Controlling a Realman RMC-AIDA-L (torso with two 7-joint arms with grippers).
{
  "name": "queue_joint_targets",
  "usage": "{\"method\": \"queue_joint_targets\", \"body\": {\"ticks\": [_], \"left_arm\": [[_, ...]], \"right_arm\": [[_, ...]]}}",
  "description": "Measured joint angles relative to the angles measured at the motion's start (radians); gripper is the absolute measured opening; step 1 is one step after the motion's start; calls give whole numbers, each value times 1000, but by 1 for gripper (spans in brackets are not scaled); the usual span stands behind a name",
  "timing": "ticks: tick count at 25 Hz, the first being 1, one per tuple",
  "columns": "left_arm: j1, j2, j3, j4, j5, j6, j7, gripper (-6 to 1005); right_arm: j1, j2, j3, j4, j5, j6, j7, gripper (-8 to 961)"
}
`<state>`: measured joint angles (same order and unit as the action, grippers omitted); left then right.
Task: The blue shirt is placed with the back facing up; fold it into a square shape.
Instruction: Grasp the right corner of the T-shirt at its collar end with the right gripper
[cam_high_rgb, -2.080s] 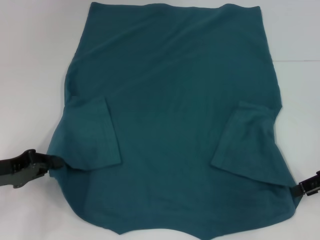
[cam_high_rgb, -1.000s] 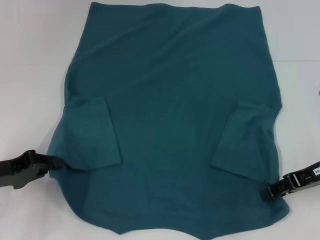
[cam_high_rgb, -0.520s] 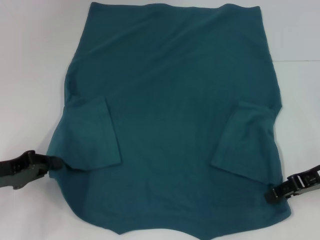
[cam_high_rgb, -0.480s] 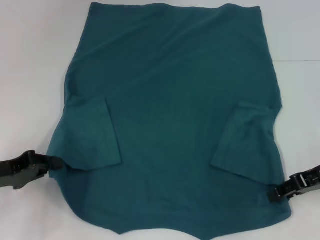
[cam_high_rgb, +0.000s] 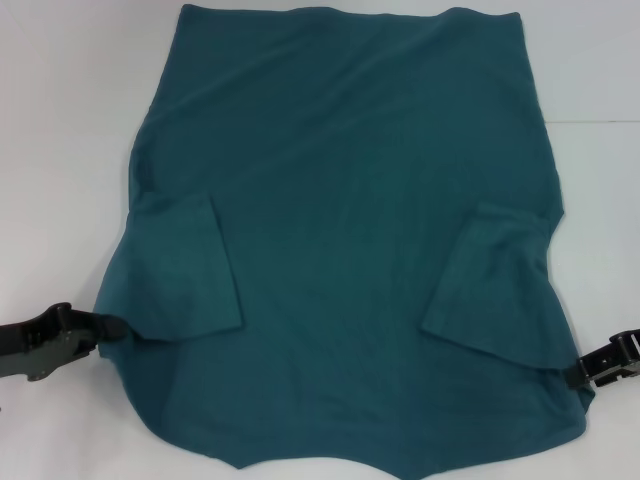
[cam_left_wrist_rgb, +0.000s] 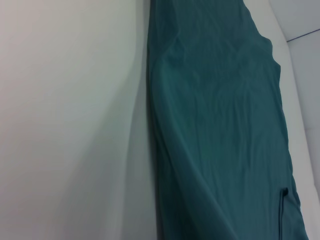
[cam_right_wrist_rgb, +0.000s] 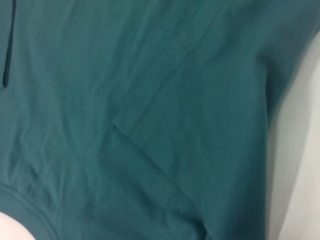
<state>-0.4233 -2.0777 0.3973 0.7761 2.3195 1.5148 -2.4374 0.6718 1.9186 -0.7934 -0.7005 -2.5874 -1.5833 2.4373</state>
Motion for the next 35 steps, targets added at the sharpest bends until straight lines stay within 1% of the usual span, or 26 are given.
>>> {"method": "queue_joint_targets", "body": {"ticks": [6, 14, 21, 29, 35], "left_arm": [[0, 2, 0, -2, 1, -6, -1, 38], [-4, 4, 1, -3, 3, -17, -4, 38], [-5, 4, 0, -17, 6, -24, -2, 38], [-6, 4, 1, -17, 7, -27, -2, 38], [-6, 4, 0, -17, 3, -25, 0, 39]], "right_arm": [[-3, -3, -4, 5, -8, 10, 0, 534], [12, 22, -2, 8, -62, 32, 0, 534], [23, 30, -1, 11, -61, 37, 0, 534], [43, 58, 0, 12, -58, 35, -7, 535], [51, 67, -2, 12, -53, 33, -8, 534]]}}
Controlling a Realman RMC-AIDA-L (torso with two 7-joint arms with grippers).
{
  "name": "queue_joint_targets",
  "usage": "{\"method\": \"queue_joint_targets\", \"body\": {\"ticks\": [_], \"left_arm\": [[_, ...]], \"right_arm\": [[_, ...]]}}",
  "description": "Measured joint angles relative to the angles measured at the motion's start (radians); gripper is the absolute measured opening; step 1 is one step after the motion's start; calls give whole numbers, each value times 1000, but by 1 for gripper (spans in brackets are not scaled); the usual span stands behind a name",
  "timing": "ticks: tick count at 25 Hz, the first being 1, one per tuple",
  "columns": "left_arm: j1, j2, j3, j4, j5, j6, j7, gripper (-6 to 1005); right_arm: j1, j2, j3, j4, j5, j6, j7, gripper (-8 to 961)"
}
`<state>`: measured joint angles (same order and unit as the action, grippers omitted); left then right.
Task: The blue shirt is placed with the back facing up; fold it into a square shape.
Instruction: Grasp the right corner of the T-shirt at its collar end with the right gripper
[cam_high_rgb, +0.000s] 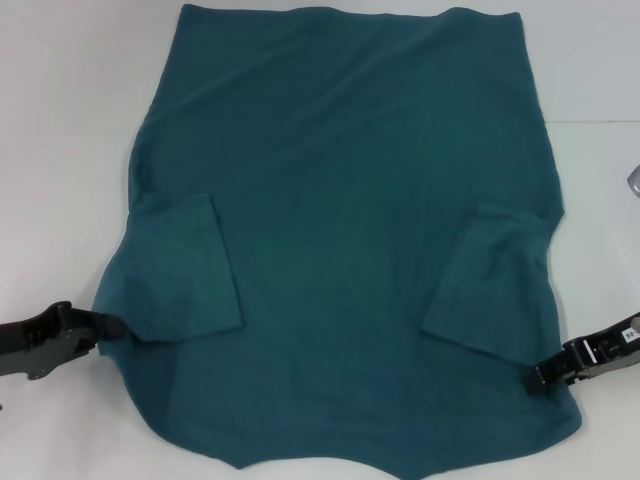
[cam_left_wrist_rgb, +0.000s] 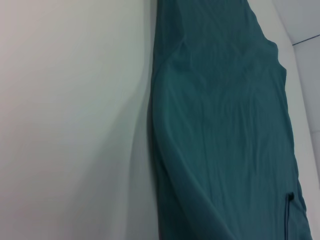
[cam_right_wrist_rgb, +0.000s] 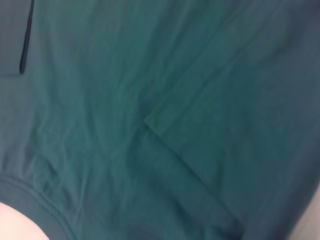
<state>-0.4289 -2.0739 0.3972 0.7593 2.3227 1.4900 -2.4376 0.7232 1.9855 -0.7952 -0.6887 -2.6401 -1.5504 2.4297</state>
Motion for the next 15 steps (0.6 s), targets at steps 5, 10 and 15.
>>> {"method": "queue_joint_targets", "body": {"ticks": [5, 10, 15], "left_arm": [[3, 0, 0, 0, -2, 1, 1, 39], [3, 0, 0, 0, -3, 5, 3, 39], [4, 0, 0, 0, -3, 9, 5, 39]], "right_arm": [[1, 3, 0, -3, 1, -5, 0, 534], [-6, -2, 4, -11, 11, -11, -7, 458], [-9, -5, 4, -11, 11, -12, -9, 185]]}}
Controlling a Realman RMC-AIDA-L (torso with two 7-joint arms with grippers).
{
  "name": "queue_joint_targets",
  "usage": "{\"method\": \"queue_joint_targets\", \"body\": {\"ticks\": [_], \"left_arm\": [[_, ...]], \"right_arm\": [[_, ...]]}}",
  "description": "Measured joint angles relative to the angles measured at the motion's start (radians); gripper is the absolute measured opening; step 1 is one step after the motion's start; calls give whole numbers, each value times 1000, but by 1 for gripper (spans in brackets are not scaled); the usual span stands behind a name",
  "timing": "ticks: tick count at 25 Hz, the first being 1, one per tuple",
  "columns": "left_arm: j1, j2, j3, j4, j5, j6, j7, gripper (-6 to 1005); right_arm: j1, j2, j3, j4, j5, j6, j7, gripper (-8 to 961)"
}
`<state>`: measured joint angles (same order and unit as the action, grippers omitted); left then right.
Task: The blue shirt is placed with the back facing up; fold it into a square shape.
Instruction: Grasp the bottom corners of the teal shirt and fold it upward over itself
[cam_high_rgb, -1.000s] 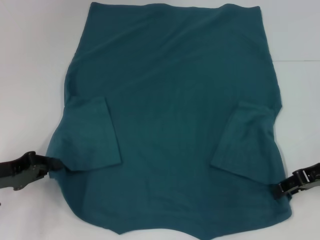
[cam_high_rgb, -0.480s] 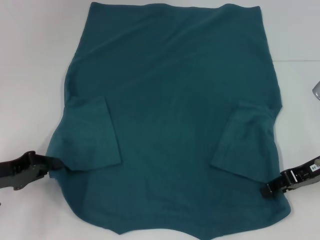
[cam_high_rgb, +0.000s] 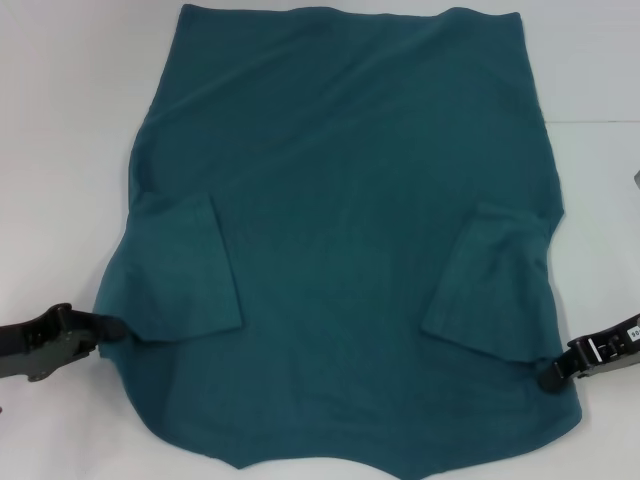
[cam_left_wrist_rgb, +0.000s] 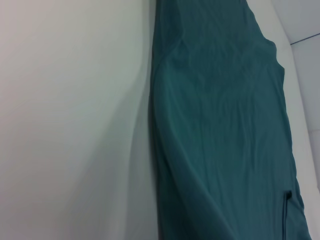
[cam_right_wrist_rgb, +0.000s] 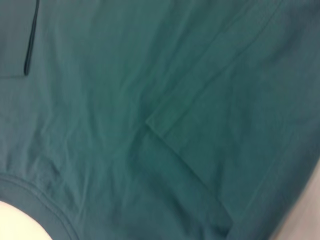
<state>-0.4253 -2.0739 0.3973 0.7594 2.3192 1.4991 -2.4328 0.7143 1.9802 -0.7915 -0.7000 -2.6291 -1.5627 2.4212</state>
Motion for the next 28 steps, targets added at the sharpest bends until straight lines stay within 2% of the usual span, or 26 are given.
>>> {"method": "queue_joint_targets", "body": {"ticks": [1, 5, 12, 18, 22, 25, 28], "left_arm": [[0, 0, 0, 0, 0, 4, 4, 39], [-1, 1, 0, 9, -2, 67, 45, 39], [20, 14, 9, 76, 28, 222, 64, 39], [58, 13, 4, 136, 87, 350, 69, 39], [80, 12, -2, 153, 91, 384, 73, 38], [65, 14, -3, 141, 81, 372, 73, 38], [0, 21, -20, 84, 48, 307, 48, 38]], "right_arm": [[-1, -1, 0, 0, 0, -2, -1, 107], [-4, -13, 42, -1, 1, -53, -37, 86], [-50, -58, 103, -27, 2, -191, -83, 49], [-97, -73, 121, -54, 1, -287, -119, 50], [-116, -85, 168, -63, 1, -325, -138, 51], [-109, -86, 227, -61, 16, -303, -150, 52], [-97, -83, 285, -54, 93, -226, -139, 52]]}}
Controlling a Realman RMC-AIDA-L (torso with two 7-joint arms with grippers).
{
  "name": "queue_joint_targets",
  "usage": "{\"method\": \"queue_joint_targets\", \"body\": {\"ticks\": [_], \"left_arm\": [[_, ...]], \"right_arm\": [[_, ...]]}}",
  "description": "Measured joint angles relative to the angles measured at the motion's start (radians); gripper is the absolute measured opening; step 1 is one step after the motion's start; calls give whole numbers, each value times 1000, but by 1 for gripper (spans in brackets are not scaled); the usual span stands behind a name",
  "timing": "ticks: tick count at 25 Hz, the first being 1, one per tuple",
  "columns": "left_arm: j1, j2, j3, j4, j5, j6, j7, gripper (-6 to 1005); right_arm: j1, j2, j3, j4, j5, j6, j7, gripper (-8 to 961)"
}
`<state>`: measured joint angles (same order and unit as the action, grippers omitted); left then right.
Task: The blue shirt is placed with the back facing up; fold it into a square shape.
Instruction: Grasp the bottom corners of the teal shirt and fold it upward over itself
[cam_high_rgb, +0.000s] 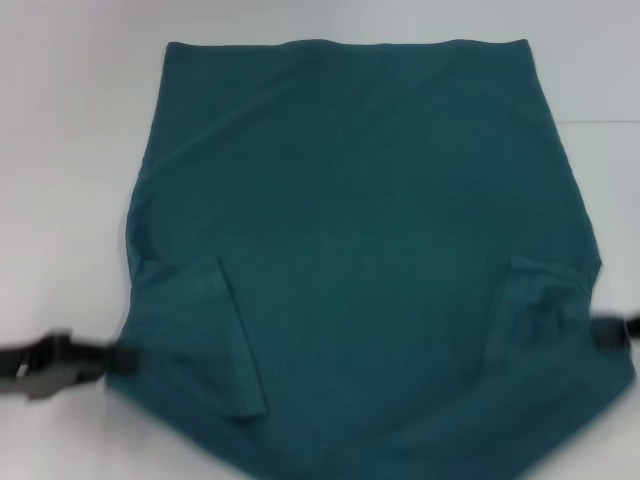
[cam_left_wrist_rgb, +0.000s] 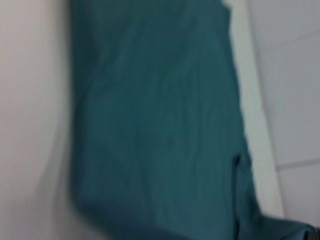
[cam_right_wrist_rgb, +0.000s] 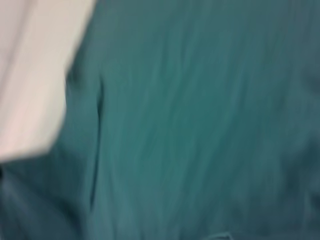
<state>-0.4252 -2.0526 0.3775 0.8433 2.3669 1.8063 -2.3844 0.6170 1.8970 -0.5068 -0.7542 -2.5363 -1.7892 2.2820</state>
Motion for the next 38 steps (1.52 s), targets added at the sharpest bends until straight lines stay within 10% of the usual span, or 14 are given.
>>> {"method": "queue_joint_targets", "body": {"ticks": [18, 31, 38], "left_arm": [[-355, 8, 123, -204, -17, -685, -152, 39], [-412, -11, 467, -262, -9, -1167, -146, 39], [-432, -7, 498, -298, -5, -1255, -140, 38]], "right_arm": [[120, 51, -117, 53, 227, 646, 93, 56], [213, 65, -298, 203, 208, 1054, 135, 59], [264, 70, -319, 259, 169, 1177, 128, 61]]}}
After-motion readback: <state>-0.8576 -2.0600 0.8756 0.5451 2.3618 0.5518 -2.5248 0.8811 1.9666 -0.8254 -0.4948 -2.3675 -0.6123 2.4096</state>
